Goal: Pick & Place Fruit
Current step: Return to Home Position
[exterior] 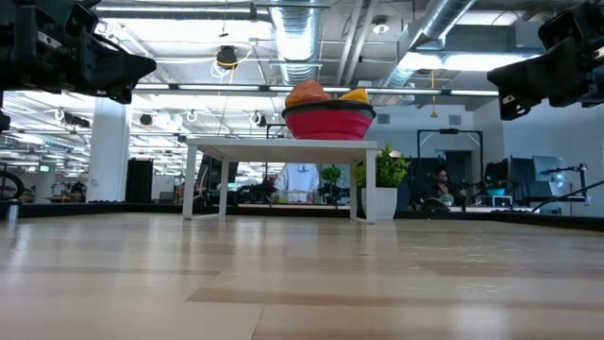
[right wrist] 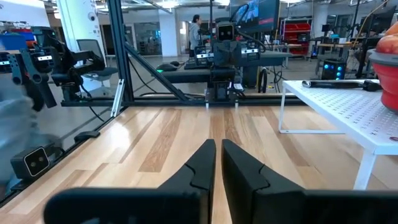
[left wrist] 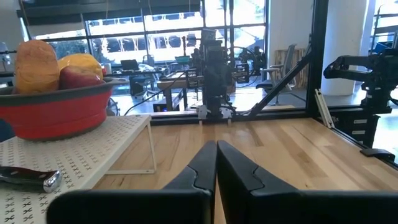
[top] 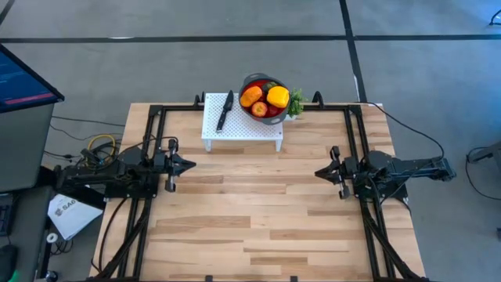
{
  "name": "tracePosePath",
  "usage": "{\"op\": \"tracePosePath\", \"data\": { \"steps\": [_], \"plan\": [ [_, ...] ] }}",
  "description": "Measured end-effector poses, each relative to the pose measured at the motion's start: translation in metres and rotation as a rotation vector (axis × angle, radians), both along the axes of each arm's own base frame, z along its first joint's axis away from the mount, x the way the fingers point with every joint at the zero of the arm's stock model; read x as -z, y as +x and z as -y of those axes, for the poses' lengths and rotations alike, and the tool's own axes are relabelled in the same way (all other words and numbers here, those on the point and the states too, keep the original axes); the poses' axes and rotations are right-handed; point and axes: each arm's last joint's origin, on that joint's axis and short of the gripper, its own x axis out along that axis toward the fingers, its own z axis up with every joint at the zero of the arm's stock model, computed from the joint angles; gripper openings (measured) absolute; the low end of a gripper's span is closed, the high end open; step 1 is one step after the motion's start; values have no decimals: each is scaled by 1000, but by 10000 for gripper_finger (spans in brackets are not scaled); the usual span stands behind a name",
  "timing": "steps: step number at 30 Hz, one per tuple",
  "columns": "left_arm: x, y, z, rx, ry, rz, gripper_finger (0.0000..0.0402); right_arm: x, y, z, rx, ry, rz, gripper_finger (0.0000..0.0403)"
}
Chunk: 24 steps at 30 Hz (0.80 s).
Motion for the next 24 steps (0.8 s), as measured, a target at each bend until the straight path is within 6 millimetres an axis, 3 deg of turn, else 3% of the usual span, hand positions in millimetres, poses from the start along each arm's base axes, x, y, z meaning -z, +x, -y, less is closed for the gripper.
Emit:
{"op": "tracePosePath", "data": {
  "steps": [24],
  "plan": [
    [-1, 0, 0, 0, 1, 11, 4, 0, 0, 0, 0, 0, 0, 24]
  ]
}}
